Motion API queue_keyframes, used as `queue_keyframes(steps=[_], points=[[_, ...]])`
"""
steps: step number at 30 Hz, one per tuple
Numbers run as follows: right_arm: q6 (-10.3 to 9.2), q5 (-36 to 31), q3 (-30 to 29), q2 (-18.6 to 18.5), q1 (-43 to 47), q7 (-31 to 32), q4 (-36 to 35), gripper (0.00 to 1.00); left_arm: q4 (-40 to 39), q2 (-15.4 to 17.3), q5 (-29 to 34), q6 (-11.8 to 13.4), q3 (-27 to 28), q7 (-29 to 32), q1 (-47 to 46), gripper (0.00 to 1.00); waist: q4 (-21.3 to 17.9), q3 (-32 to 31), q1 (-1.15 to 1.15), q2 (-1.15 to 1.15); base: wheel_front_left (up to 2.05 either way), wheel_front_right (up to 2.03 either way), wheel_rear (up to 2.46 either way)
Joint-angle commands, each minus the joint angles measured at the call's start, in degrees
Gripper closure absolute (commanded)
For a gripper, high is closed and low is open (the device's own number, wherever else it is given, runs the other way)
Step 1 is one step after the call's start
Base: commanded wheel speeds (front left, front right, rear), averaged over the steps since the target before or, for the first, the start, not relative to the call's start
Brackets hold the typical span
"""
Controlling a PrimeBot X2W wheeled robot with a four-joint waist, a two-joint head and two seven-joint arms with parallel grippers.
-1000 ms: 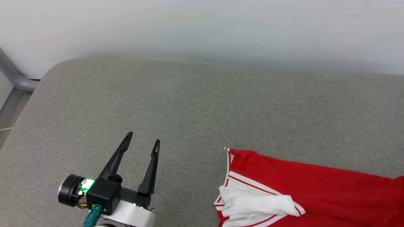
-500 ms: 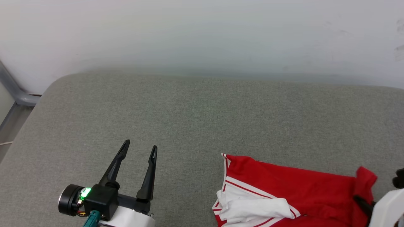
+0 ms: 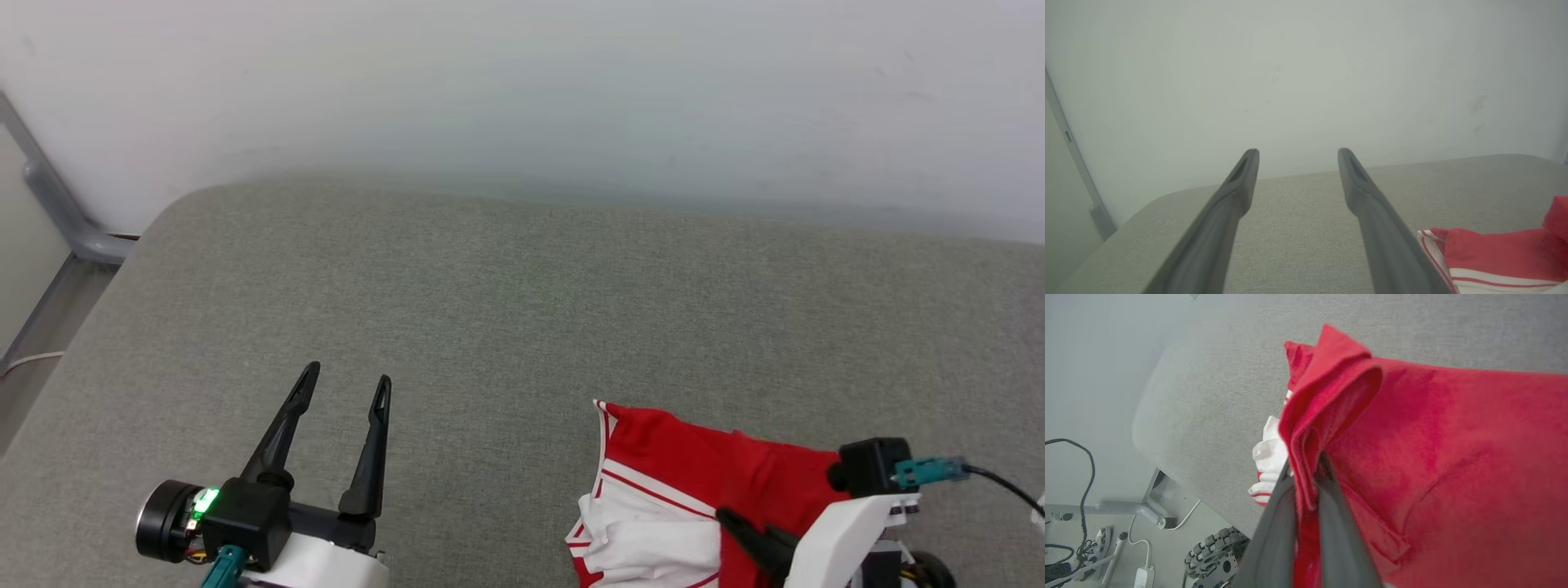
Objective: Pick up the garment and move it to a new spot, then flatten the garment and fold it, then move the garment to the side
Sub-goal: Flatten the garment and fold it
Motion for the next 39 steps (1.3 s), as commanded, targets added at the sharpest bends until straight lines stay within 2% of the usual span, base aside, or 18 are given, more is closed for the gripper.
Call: queue_keyframes(steps=[1,10,18,19,20,24,29,34,36,37,39], points=[[-0.05,1.5,1.2,0.4,-1.0,-1.8,1.5,1.0,-0.1,0.2,0.1,-0.2,0.3,-0.1,-0.1,0.0,0.5,0.0,0.0,0.0,0.0,0.0,0.0],[-0.04,10.1,6.7,0.4,-4.5,-15.3,13.5,1.0,-0.1,0.5,-0.1,-0.3,0.4,-0.1,-0.4,0.0,2.0,1.0,0.0,0.0,0.0,0.0,0.0],[-0.04,13.0,11.4,0.5,-10.6,-23.4,24.7,1.0,0.3,0.5,-0.1,-0.4,0.2,-0.1,-1.4,0.0,2.6,2.3,0.0,0.0,0.0,0.0,0.0],[-0.04,13.0,12.2,0.5,-11.3,-24.1,25.8,0.67,0.4,0.5,0.0,-0.3,0.2,-0.1,-1.4,0.0,2.7,2.3,0.0,0.0,0.0,0.0,0.0],[-0.04,12.9,13.3,0.5,-11.8,-24.5,26.7,0.01,0.5,0.5,0.0,-0.3,0.2,-0.1,-1.4,0.0,2.7,2.3,0.0,0.0,0.0,0.0,0.0],[-0.04,14.7,16.6,0.5,-12.7,-25.5,27.9,0.0,0.6,0.4,0.1,-0.4,0.3,-0.1,-1.4,0.0,2.7,2.2,0.0,0.0,0.0,0.0,0.0],[-0.04,18.2,22.0,0.4,-13.0,-24.7,25.8,0.0,0.7,0.5,0.2,-0.4,0.6,-0.1,-0.5,0.0,2.4,1.4,0.0,0.0,0.0,0.0,0.0],[-0.04,17.0,21.1,0.4,-14.6,-24.6,22.9,0.0,0.7,0.4,0.2,-0.4,0.6,-0.1,-0.1,0.0,1.5,0.5,0.0,0.0,0.0,0.0,0.0],[-0.04,13.3,19.5,0.5,-16.0,-24.3,21.6,0.0,0.7,0.4,0.1,-0.4,0.5,-0.1,0.1,0.0,0.9,0.3,0.0,0.0,0.0,0.0,0.0],[-0.04,4.1,16.3,0.0,-18.5,-23.5,18.8,0.0,0.6,0.2,-0.3,-0.4,0.4,-0.1,0.5,0.0,-0.2,0.3,0.0,0.0,0.0,0.0,0.0],[-0.05,-3.5,14.9,-3.3,-20.1,-23.6,16.2,0.0,0.8,0.0,-0.7,-0.4,0.4,-0.1,0.4,0.0,-0.9,0.5,0.0,0.0,0.0,0.0,0.0]])
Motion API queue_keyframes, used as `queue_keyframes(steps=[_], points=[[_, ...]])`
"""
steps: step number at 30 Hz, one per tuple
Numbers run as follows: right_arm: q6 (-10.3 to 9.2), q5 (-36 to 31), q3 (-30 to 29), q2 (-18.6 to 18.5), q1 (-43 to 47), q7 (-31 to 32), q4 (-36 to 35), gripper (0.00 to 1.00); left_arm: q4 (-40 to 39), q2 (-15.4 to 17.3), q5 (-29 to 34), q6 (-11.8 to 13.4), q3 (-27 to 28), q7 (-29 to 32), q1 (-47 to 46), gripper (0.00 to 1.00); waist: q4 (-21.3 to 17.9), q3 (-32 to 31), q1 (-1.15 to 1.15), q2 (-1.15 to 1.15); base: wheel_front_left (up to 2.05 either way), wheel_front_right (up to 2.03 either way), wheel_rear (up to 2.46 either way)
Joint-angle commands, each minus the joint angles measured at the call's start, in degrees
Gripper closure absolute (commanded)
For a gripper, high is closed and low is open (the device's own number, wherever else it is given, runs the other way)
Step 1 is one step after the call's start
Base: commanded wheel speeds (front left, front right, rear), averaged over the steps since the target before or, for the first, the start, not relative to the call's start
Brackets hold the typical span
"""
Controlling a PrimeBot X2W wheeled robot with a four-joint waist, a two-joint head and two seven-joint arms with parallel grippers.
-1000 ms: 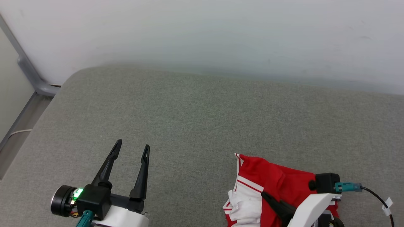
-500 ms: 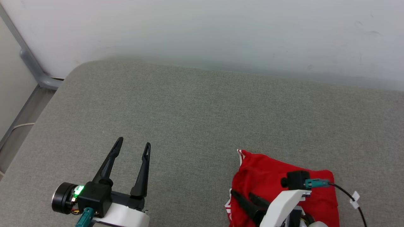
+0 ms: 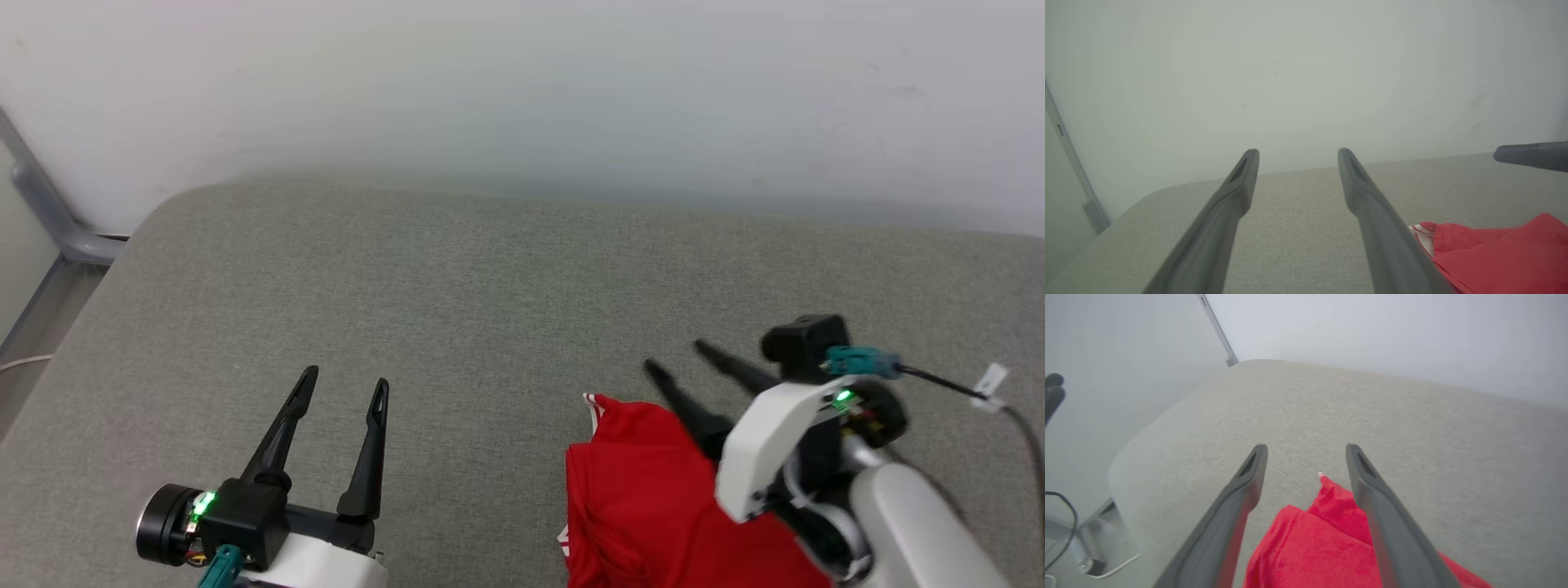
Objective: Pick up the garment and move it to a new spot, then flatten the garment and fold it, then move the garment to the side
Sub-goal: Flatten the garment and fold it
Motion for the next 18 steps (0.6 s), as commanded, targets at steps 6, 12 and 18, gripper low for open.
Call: queue_keyframes(steps=[6,12,18], points=[[-0.04,-14.1,-4.8,-11.0,-1.4,-5.0,-6.8,0.0,0.0,-0.7,-1.4,-0.1,0.0,-0.1,-0.4,0.0,-2.1,1.2,0.0,0.0,0.0,0.0,0.0],[-0.06,-18.2,-12.6,-14.1,4.0,-13.0,-10.0,0.0,1.2,-1.1,-2.4,-0.1,-0.9,-0.1,-0.1,0.0,-3.2,1.8,0.0,0.0,0.0,0.0,0.0],[-0.06,-20.6,-19.5,-11.1,11.1,-22.0,-10.9,0.0,1.7,-1.1,-3.1,-0.1,-1.2,-0.1,0.2,0.0,-3.8,1.9,0.0,0.0,0.0,0.0,0.0]])
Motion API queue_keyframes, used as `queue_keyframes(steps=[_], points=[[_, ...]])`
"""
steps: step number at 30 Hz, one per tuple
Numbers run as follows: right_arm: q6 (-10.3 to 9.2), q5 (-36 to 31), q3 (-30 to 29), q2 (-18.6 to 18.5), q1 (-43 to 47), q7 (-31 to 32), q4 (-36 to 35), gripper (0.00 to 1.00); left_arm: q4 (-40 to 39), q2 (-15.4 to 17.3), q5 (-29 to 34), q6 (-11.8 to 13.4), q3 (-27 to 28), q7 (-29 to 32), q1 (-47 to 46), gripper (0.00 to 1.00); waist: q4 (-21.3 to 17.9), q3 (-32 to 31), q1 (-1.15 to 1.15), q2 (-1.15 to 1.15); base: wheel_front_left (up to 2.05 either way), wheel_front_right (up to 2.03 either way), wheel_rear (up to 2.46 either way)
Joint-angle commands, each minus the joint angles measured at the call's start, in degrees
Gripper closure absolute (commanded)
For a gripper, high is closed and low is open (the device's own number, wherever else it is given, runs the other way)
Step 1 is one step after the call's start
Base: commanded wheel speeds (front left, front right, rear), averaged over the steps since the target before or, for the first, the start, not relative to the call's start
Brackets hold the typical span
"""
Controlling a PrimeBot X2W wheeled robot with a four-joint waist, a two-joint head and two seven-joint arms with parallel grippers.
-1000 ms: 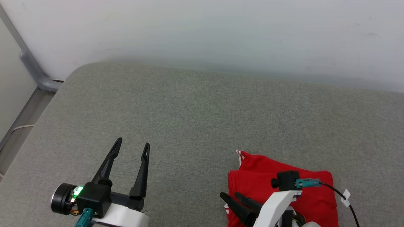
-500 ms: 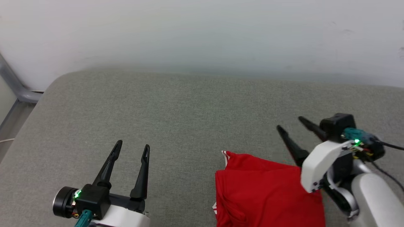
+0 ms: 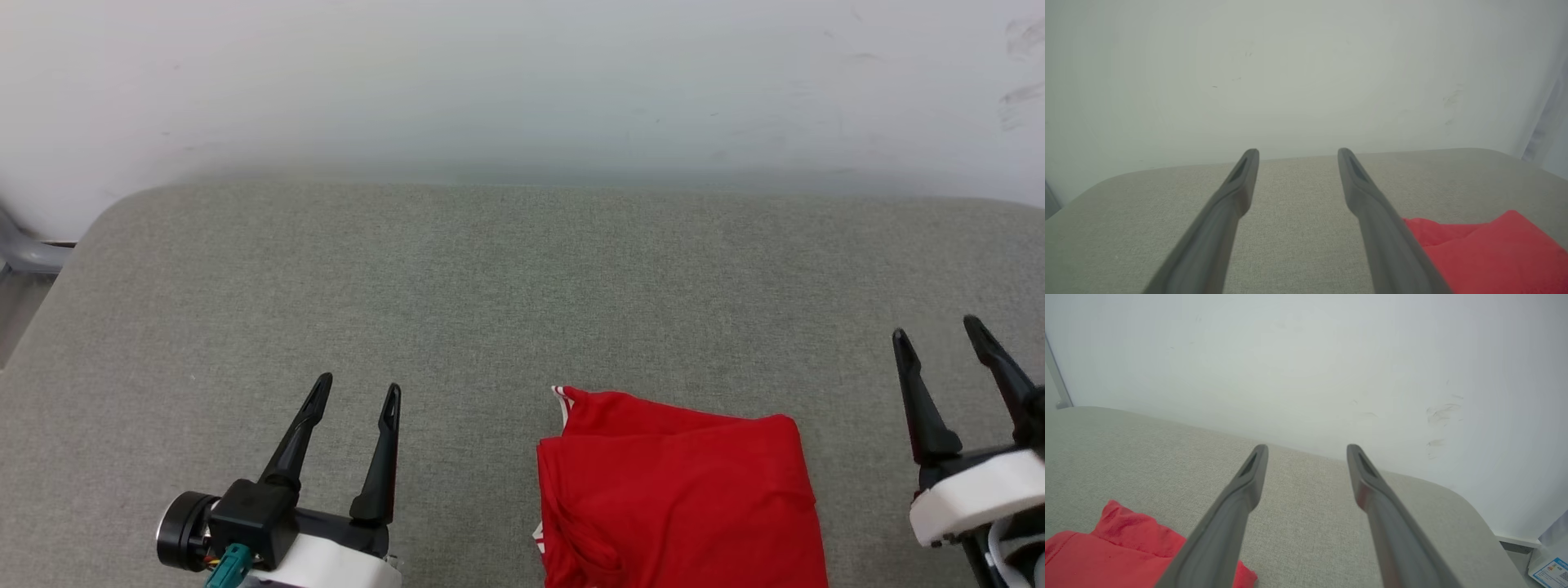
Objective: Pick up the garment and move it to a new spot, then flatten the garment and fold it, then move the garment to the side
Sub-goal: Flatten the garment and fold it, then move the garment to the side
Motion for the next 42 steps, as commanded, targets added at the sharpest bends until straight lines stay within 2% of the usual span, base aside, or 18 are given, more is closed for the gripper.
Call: queue_keyframes(steps=[1,6,11,22,25,27,30,35,39,40,42], points=[[-0.07,-0.3,-1.1,1.8,2.2,-1.9,0.0,0.0,0.1,-0.1,-0.3,-0.1,0.1,-0.1,0.5,0.0,-0.2,-0.1,0.0,0.0,0.0,0.0,0.0],[-0.07,-1.3,-2.6,5.8,6.6,-6.8,0.3,0.0,0.4,0.0,-0.5,-0.1,-0.2,-0.1,1.2,0.0,-0.4,-0.4,0.0,0.0,0.0,0.0,0.0],[-0.06,-1.7,-3.5,8.5,7.9,-8.8,2.2,0.0,0.8,-0.1,-0.9,-0.1,0.0,-0.1,1.7,0.0,-0.5,-0.8,0.0,0.0,0.0,0.0,0.0],[-0.06,-1.0,-2.6,8.2,6.8,-9.6,4.0,0.0,1.8,0.0,-1.7,-0.1,-0.4,-0.1,1.3,0.0,-0.2,-0.8,0.0,0.0,0.0,0.0,0.0],[-0.06,-0.4,-2.2,8.1,6.7,-7.9,4.5,0.0,1.8,0.1,-1.6,-0.1,-0.7,-0.1,1.1,0.0,-0.1,-0.5,0.0,0.0,0.0,0.0,0.0],[-0.06,0.8,-1.3,7.1,6.1,-4.5,4.4,0.0,1.6,0.0,-1.5,-0.1,-0.7,-0.1,0.9,0.0,-0.2,0.0,0.0,0.0,0.0,0.0,0.0],[-0.07,4.4,1.1,4.3,5.2,4.0,3.1,0.0,1.5,0.1,-1.3,-0.1,-1.0,-0.1,0.4,0.0,-0.2,0.9,0.0,0.0,0.0,0.0,0.0],[-0.07,10.7,3.2,-0.8,4.3,26.2,-0.3,0.0,1.3,0.3,-1.1,-0.1,-1.0,-0.1,-0.5,0.0,-0.1,2.3,0.0,0.0,0.0,0.0,0.0],[-0.06,14.2,2.3,-0.5,4.0,45.8,-2.9,0.0,1.3,0.3,-1.0,-0.1,-1.6,-0.1,-1.3,0.0,0.4,3.7,0.0,0.0,0.0,0.0,0.0],[-0.06,14.6,2.0,-0.6,3.6,49.1,-3.9,0.0,1.3,0.3,-0.9,-0.1,-1.8,-0.1,-1.6,0.0,0.7,4.1,0.0,0.0,0.0,0.0,0.0],[-0.07,14.7,1.4,-0.4,2.9,51.5,-4.5,0.0,1.3,0.2,-1.0,-0.1,-2.0,-0.1,-1.8,0.0,0.9,4.5,0.0,0.0,0.0,0.0,0.0]])
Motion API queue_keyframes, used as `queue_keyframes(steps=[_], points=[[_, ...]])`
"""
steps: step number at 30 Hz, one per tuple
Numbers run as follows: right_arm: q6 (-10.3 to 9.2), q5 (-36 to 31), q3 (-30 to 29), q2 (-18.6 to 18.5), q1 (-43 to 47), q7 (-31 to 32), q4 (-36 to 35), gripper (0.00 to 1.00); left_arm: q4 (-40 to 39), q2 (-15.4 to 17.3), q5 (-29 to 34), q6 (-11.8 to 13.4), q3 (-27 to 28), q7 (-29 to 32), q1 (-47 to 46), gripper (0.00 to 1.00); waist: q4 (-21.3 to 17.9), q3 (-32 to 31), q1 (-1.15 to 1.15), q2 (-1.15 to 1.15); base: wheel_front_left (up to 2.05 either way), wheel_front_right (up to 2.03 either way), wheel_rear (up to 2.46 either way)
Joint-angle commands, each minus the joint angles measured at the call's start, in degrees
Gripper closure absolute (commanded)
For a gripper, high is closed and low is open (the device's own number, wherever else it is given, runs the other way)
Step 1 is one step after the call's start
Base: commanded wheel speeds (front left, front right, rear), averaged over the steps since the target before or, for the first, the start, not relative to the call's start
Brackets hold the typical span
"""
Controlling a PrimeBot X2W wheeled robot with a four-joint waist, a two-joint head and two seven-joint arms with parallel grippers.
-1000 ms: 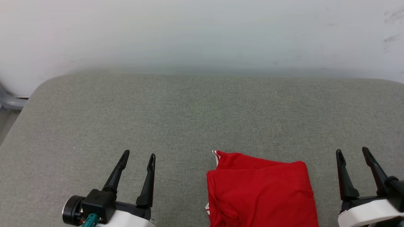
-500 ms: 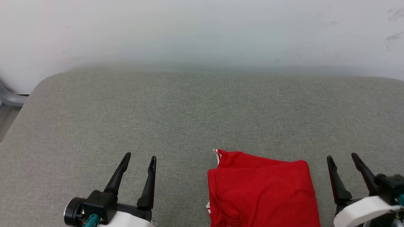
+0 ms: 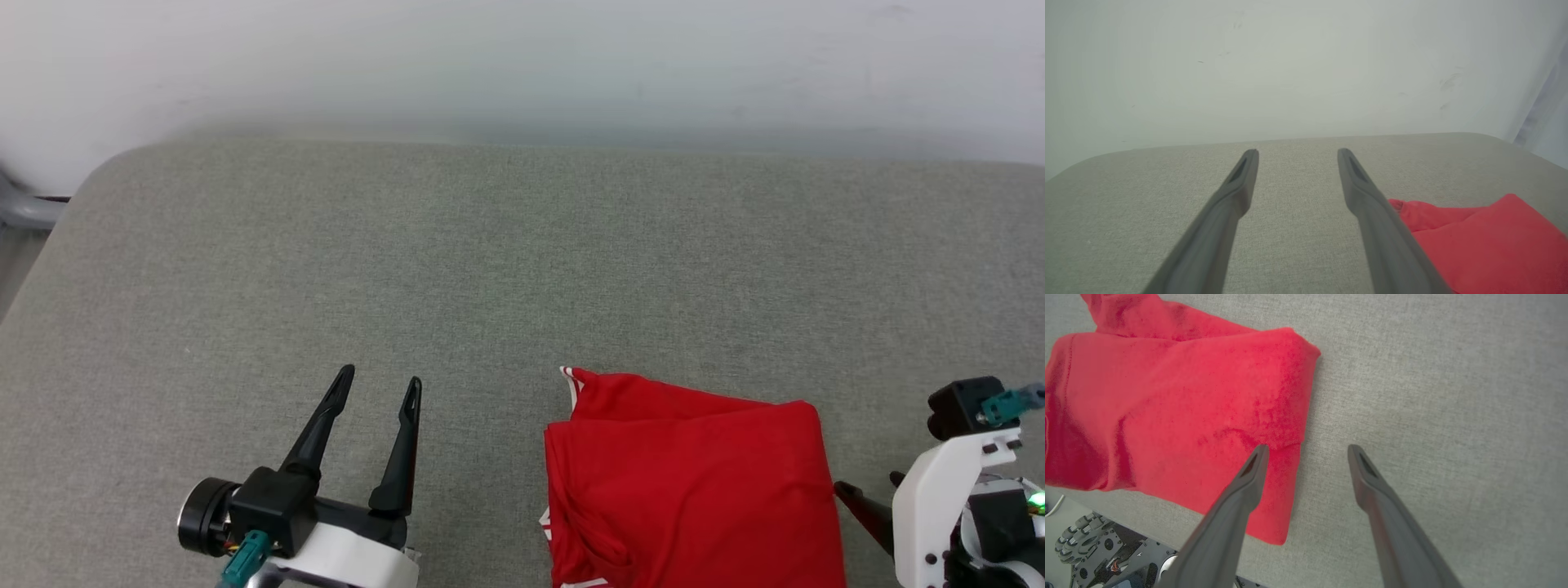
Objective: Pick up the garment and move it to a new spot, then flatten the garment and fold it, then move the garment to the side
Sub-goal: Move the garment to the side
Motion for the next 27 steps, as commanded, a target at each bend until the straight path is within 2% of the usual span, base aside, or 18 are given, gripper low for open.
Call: queue_keyframes(steps=[1,4,7,14,19,20,21,22,27], points=[[-0.05,-0.5,-0.9,0.4,-1.5,1.8,-0.5,0.0,0.0,0.0,0.1,-0.1,-0.2,-0.1,-1.0,0.0,0.7,0.9,0.0,0.0,0.0,0.0,0.0],[-0.05,-1.2,-1.1,2.2,-2.4,6.4,-0.3,0.0,0.1,0.2,0.2,-0.1,-0.9,-0.1,-1.8,0.0,1.7,2.0,0.0,0.0,0.0,0.0,0.0],[-0.05,-2.2,-1.4,3.6,-3.6,8.4,1.1,0.0,0.2,0.2,0.3,-0.1,-1.2,-0.1,-2.5,0.0,2.8,3.0,0.0,0.0,0.0,0.0,0.0],[-0.05,-3.8,-0.2,5.8,-4.6,7.8,6.3,0.0,0.4,0.2,0.1,-0.1,-1.5,-0.1,-3.7,0.0,4.7,4.8,0.0,0.0,0.0,0.0,0.0],[-0.03,-4.7,3.0,6.0,-4.1,7.2,11.3,0.0,0.5,0.2,0.2,-0.1,-1.8,-0.1,-3.9,0.0,5.4,5.2,0.0,0.0,0.0,0.0,0.0],[0.01,-4.7,3.8,6.0,-3.8,7.0,12.2,0.4,0.6,0.2,0.2,-0.1,-1.8,-0.1,-3.9,0.0,5.4,5.1,0.0,0.0,0.0,0.0,0.0],[0.04,-4.7,4.6,5.9,-3.6,6.6,12.9,0.65,0.7,0.1,0.2,-0.1,-1.8,-0.1,-3.9,0.0,5.4,5.0,0.0,0.0,0.0,0.0,0.0],[0.04,-4.7,5.4,5.6,-3.7,6.1,13.4,1.0,0.7,0.1,0.3,-0.1,-1.8,-0.1,-3.8,0.0,5.4,4.9,0.0,0.0,0.0,0.0,0.0],[0.01,-4.7,7.1,2.9,-5.2,3.3,14.8,1.0,0.6,0.0,0.4,-0.1,-1.4,-0.1,-3.2,0.0,4.4,3.9,0.0,0.0,0.0,0.0,0.0]])
